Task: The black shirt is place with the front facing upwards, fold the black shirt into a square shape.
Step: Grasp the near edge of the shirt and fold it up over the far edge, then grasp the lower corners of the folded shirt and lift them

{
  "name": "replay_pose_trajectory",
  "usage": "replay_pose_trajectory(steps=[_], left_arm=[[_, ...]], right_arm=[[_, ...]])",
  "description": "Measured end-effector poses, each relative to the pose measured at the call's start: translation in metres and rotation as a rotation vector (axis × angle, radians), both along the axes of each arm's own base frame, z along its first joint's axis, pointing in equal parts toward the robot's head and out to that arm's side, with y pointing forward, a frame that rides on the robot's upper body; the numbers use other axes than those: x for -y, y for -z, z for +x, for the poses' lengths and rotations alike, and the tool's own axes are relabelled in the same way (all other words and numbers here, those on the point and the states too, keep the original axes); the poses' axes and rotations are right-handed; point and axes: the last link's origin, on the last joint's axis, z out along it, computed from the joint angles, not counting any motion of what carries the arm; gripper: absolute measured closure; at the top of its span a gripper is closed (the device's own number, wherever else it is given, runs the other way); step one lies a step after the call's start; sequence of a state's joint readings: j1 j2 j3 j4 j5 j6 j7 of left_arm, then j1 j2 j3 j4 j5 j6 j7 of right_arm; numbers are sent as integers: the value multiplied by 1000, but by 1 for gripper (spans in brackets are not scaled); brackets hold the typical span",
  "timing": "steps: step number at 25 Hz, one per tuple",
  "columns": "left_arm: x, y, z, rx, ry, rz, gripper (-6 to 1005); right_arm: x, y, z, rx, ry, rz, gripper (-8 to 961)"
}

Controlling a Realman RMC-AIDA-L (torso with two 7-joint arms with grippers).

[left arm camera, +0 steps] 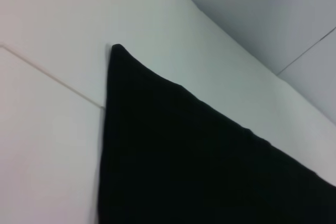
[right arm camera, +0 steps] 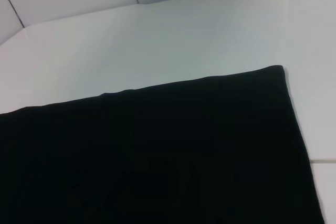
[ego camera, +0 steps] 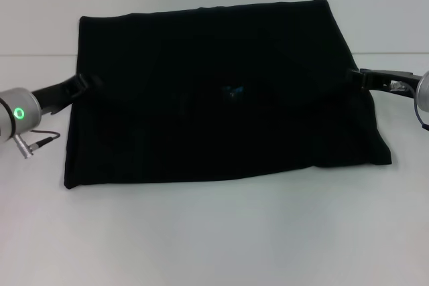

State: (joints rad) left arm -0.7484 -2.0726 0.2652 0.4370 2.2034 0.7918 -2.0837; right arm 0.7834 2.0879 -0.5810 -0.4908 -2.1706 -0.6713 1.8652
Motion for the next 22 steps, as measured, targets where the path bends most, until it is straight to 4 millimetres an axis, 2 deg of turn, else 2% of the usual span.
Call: replay_pose_trajectory(steps=[3, 6, 10, 14, 17, 20, 22], left_arm=[[3, 5, -4, -21, -17, 8, 829], [8, 6, -9, 3, -36, 19, 764], [17, -4, -9, 86, 21, -6, 677], [28, -25, -7, 150, 114, -72, 487], [39, -40, -3, 160, 201, -177, 346], [53, -50, 0, 189, 254, -284, 206], [61, -56, 0, 202, 269, -328, 194]], right_arm=[[2, 0, 1, -6, -4, -10, 712], [4, -5, 4, -27, -3, -7, 567], [13, -23, 11, -173, -11, 58, 388], [36, -46, 16, -318, -146, 161, 223], [54, -56, 17, -320, -281, 190, 176], [71, -51, 13, -241, -428, 83, 128], [84, -38, 10, -180, -519, -32, 97]])
